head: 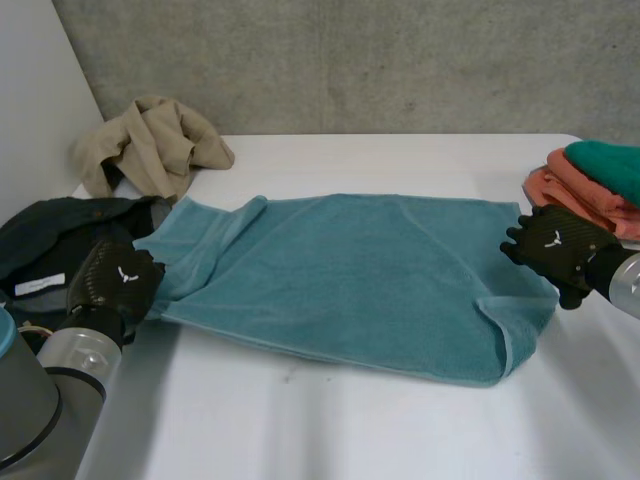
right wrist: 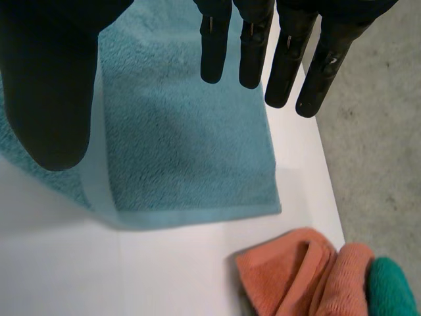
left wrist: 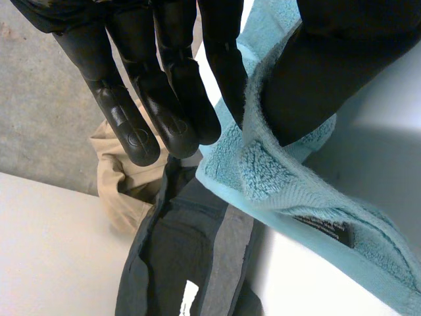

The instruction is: Fold the laundry.

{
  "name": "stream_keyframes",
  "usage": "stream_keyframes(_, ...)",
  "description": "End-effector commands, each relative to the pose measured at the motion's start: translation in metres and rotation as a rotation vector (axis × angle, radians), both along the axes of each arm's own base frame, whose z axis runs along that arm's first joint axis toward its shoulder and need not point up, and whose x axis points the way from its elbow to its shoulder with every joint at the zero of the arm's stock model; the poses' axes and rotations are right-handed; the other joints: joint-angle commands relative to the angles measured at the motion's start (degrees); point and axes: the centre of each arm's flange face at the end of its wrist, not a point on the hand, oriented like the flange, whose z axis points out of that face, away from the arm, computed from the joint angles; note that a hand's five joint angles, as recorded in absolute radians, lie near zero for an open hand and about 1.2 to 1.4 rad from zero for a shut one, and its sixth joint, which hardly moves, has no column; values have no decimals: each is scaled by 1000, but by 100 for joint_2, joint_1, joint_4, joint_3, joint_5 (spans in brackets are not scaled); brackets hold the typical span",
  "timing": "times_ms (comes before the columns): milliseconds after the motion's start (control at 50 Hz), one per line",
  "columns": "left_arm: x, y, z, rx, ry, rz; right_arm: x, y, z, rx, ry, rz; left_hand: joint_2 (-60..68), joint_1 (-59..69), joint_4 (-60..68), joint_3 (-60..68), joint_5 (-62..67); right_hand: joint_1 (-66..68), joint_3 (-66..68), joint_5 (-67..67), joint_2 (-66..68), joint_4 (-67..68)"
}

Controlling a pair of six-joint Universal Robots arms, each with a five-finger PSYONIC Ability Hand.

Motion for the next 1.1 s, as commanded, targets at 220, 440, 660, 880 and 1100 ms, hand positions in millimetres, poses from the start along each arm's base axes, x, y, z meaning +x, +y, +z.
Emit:
stream_keyframes(220, 0, -2, 1, 0, 25, 7, 40, 48, 22, 196, -34, 232, 1138, 1500, 1125, 1188, 1445, 308, 71, 102, -64, 106)
stream_keyframes(440, 0, -3, 2, -5, 35, 9, 42, 56, -2, 142, 201, 318, 1138, 1500, 1125, 1188, 1445, 678, 441, 472, 306, 476)
stream_keyframes(660, 0, -3, 2, -3, 34, 9, 41, 50, -12, 129, 222, 308, 1138, 1500, 1125, 1188, 1445, 880, 643, 674, 508, 678)
stream_keyframes(880, 2, -4, 3, -6, 35, 16, 37, 46, -13, 118, 225, 295, 1138, 1500, 1125, 1188, 1445, 2271, 2035, 2065, 1900, 2069)
stream_keyframes(1100, 4, -4, 1, 2, 32, 26, 23, 37, -12, 135, 201, 186, 1138, 1500, 1125, 1188, 1445, 6055, 5818, 5849, 5683, 5853)
